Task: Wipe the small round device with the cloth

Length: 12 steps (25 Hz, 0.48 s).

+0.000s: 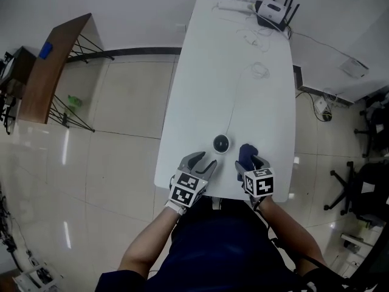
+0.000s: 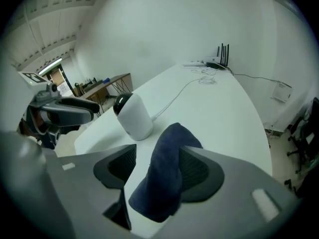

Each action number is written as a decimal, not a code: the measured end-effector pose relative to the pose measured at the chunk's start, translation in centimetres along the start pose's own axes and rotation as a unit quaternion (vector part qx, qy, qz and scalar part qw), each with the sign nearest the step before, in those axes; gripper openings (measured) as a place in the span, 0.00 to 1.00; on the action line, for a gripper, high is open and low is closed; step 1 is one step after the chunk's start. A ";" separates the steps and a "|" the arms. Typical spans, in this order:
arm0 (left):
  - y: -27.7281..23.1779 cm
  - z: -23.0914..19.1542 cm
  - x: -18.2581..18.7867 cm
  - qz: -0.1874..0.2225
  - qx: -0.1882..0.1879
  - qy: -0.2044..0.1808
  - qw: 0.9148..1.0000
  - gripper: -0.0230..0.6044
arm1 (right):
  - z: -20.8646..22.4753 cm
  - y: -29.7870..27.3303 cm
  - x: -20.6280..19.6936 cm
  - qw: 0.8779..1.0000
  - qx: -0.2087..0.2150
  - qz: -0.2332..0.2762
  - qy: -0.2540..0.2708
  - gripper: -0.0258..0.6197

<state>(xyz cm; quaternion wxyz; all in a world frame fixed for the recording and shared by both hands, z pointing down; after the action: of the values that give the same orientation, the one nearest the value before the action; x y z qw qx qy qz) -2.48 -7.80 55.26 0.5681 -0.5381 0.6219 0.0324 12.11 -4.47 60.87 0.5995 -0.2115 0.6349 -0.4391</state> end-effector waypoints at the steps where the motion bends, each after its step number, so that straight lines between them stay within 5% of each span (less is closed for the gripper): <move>1: 0.0 0.4 0.1 -0.002 0.000 0.003 1.000 0.33 | 0.1 -0.7 -0.3 1.000 -0.008 -0.012 0.009 0.47; 4: 0.0 1.7 0.3 -0.007 -0.007 0.018 1.000 0.32 | 0.6 -2.1 -1.5 0.998 -0.030 -0.041 0.022 0.46; 6: 0.0 2.3 0.1 -0.009 -0.008 0.024 1.000 0.31 | 0.8 -2.5 -2.1 0.998 -0.032 -0.043 0.022 0.36; 12: -0.5 2.3 -0.8 -0.012 0.004 0.027 1.000 0.31 | 1.9 -1.8 -2.6 1.000 0.016 0.002 -0.013 0.22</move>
<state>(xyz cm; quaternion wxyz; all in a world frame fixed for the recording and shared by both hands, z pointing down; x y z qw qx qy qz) -0.72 -6.02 55.31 0.5536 -0.5440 0.6305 0.0083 13.89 -3.97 64.03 0.6123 -0.2063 0.6202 -0.4447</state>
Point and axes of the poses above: the fingertips, and each gripper's own axes: y backward along the fingers, z to its right, x out of its top, the point moved 2 cm from there along y, backward along the fingers, and after that the axes turned 8 degrees about y, right-handed, at the moved point
